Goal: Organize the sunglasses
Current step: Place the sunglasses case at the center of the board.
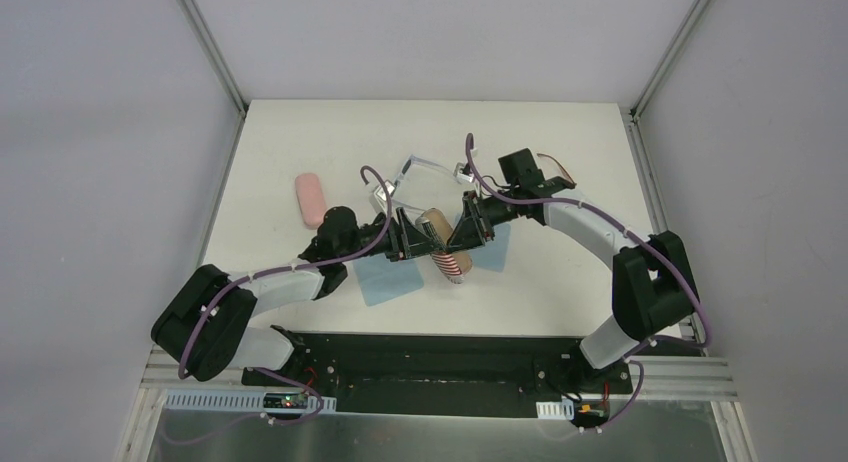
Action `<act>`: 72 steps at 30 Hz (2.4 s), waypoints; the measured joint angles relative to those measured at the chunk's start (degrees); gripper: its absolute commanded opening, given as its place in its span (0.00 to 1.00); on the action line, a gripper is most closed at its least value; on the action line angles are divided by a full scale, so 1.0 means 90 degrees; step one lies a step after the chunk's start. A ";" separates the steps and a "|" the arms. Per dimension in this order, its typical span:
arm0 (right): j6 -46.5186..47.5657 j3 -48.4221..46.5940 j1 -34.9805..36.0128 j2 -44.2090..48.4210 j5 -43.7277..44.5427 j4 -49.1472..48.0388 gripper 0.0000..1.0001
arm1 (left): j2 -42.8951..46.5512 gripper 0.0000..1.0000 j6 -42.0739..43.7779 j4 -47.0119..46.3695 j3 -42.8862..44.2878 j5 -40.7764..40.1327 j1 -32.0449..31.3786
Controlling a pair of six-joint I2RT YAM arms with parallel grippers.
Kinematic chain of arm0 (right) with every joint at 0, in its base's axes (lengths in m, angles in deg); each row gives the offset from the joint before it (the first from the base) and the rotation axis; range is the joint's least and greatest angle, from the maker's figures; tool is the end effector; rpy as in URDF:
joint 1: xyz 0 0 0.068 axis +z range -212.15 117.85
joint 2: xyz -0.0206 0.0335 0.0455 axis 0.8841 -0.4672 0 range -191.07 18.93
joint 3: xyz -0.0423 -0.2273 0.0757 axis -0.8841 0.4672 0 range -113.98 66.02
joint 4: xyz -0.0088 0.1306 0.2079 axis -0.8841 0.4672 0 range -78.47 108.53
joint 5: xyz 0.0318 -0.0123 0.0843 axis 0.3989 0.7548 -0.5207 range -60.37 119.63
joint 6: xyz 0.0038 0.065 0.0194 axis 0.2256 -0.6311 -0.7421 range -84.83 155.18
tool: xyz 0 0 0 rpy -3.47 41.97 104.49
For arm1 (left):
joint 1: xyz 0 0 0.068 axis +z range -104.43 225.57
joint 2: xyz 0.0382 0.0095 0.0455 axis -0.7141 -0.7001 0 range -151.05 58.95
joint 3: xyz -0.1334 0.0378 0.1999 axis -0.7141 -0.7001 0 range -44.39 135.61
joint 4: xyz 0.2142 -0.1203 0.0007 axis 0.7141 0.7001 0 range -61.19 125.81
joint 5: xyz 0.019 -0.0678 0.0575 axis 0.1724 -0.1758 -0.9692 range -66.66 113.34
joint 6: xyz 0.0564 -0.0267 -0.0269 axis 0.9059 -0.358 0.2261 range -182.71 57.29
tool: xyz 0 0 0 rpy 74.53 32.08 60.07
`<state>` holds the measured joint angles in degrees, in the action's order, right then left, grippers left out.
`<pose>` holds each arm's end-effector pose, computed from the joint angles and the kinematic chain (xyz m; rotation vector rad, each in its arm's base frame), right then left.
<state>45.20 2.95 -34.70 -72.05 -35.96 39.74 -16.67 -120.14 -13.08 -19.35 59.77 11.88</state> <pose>0.2499 0.1858 0.2129 -1.1625 2.0269 1.5660 0.2064 -0.1766 0.1836 0.1380 2.0194 -1.6433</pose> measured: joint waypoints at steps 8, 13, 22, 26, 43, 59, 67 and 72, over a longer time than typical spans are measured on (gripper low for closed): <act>0.0068 -0.0019 0.0024 -0.0085 -0.0772 0.0143 0.28 | 0.0000 0.00 -0.0022 -0.0175 -0.0075 0.0000 0.0000; 0.0398 -0.0189 0.0041 -0.0228 -0.0952 0.0520 0.28 | 0.0032 0.00 -0.0029 -0.0301 -0.0126 0.0015 0.0000; 0.0612 -0.0257 0.0199 -0.0340 -0.0981 0.0765 0.17 | 0.0075 0.00 -0.0029 -0.0369 -0.0175 0.0124 0.0000; 0.0619 -0.0318 0.0265 -0.0391 -0.0962 0.0818 0.00 | 0.0109 0.00 -0.0032 -0.0459 -0.0192 0.0143 0.0000; 0.1894 -0.0862 0.0168 -0.0255 0.2280 0.1243 0.00 | 0.1911 0.69 0.1343 0.2329 0.0051 -0.1020 0.0002; 0.3636 -0.1001 0.0104 -0.0741 0.5904 0.0408 0.00 | 0.2458 0.69 0.1824 0.3444 -0.0015 -0.1377 0.0002; 0.4522 -0.0947 0.0478 -0.1528 0.7434 -0.0695 0.00 | 0.2710 0.69 0.1829 0.3580 -0.0073 -0.1428 0.0002; 0.4942 -0.0886 0.0583 -0.1899 0.7973 -0.1202 0.00 | 0.2909 0.69 0.1846 0.3757 -0.0073 -0.1523 0.0002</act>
<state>89.68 -5.02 -29.46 -89.14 35.80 28.92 9.52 -103.53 20.73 -20.01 46.06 11.90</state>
